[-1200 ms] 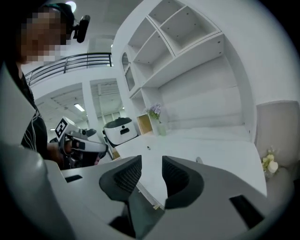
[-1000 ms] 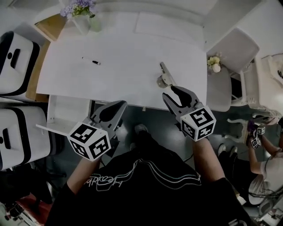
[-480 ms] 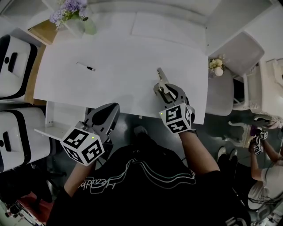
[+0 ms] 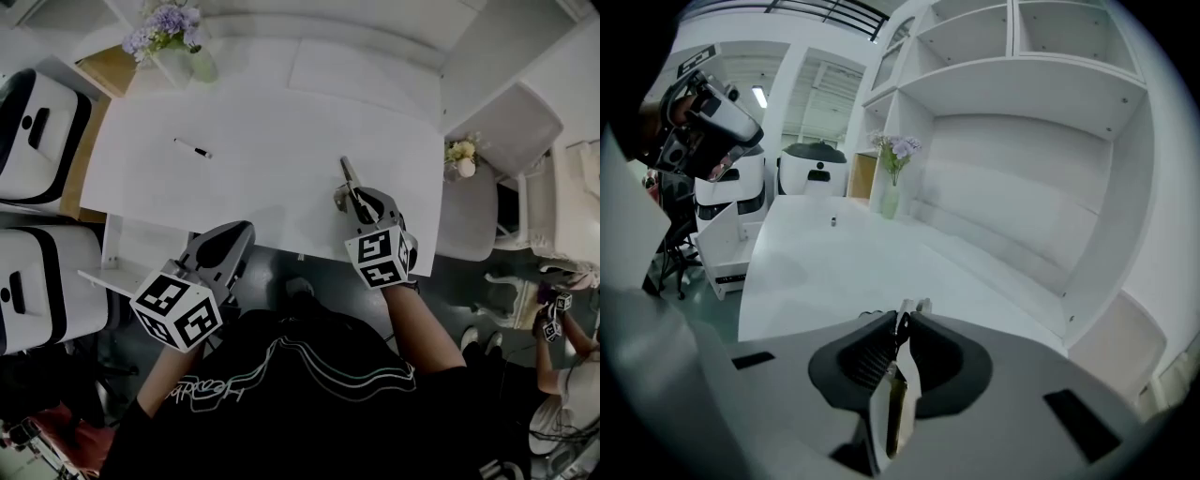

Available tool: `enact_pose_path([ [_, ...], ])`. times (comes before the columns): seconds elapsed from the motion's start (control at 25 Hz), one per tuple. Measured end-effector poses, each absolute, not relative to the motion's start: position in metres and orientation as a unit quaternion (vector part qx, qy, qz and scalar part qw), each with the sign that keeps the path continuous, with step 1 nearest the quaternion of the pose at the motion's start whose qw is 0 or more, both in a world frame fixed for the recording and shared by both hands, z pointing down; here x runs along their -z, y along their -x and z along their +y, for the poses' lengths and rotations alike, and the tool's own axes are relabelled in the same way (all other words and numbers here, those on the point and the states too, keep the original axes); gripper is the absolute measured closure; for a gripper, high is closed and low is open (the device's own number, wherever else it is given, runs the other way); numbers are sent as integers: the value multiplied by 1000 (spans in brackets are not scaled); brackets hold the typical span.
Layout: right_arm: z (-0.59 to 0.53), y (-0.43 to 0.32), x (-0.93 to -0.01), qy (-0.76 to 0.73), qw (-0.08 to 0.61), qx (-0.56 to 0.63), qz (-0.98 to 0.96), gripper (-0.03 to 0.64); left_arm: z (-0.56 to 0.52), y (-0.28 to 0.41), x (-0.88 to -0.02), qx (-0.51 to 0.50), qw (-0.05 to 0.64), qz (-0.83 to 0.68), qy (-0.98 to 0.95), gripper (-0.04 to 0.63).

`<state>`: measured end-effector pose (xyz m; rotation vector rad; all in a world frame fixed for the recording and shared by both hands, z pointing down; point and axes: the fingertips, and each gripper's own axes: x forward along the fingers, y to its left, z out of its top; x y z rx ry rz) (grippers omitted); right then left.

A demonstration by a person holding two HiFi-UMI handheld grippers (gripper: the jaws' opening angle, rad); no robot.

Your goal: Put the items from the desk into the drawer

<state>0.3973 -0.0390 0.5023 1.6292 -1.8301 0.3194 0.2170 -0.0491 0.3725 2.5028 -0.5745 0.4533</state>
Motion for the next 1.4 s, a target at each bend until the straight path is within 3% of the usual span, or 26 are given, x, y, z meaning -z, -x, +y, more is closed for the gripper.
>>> enact_pose_path([
  [0.6, -57, -391, -456, -603, 316, -94, -726, 569, -54, -176, -356, -141, 256, -256, -921, 574],
  [1.4, -132, -138, -395, -443, 299, -25, -845, 571, -92, 15, -365, -89, 295, -381, -872, 574],
])
